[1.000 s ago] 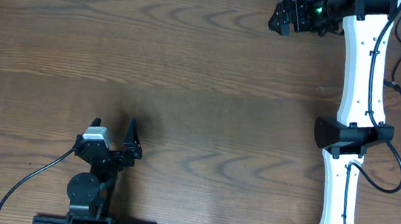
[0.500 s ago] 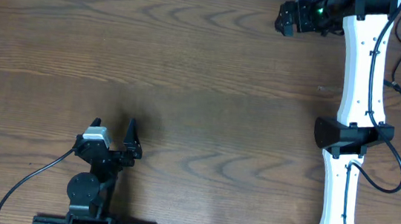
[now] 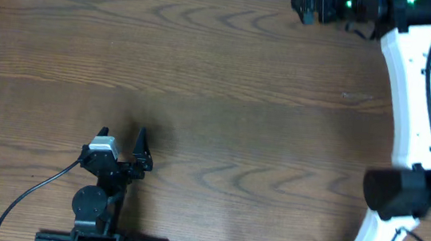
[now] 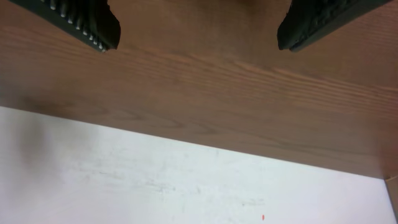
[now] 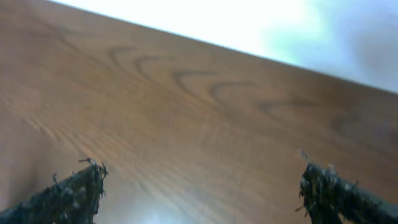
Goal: Untangle cables
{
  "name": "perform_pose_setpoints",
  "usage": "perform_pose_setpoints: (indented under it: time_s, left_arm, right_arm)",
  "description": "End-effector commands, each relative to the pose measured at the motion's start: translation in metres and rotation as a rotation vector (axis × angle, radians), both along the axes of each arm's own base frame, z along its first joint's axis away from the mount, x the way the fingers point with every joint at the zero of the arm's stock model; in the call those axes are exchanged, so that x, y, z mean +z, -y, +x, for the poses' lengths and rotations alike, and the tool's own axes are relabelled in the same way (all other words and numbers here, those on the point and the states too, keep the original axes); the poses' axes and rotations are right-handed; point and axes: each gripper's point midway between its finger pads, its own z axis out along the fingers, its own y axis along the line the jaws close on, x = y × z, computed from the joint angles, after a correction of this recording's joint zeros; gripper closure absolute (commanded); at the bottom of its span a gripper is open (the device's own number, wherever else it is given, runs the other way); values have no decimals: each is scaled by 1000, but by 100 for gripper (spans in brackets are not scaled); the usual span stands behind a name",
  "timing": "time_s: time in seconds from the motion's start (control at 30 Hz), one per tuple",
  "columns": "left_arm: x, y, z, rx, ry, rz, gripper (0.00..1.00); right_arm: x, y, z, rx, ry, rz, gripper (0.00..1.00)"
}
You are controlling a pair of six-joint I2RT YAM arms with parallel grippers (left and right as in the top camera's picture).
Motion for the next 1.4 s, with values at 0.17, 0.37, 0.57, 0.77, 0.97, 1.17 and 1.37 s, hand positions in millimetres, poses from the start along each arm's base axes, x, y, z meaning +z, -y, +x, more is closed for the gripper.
perform_pose_setpoints:
  time_s: [0.17, 0.37, 0.57, 0.77, 0.97, 1.17, 1.37]
  left_arm:
    - [-15, 0, -1, -2, -48, -3, 14]
    - [-15, 0, -1, -2, -48, -3, 14]
    - [-15, 0, -1, -2, -48, -3, 14]
    - [-15, 0, -1, -2, -48, -3, 14]
    - [-15, 0, -1, -2, -48, -3, 14]
    - [-16, 0, -1, -2, -49, -3, 14]
    - [-15, 0, -1, -2, -48, -3, 14]
  right_arm:
    - [-42, 2, -41, -2, 21, -6, 1]
    - [-46, -2, -56, 11, 200, 30, 1]
    - [-47, 1, -80, 9, 411, 68, 1]
    - [-44, 15, -122, -13, 612, 99, 1]
    - [-61, 29, -168, -41, 734, 114, 1]
    - [-76, 39, -209, -49, 814, 129, 1]
    - [-87, 46, -242, -51, 891, 147, 1]
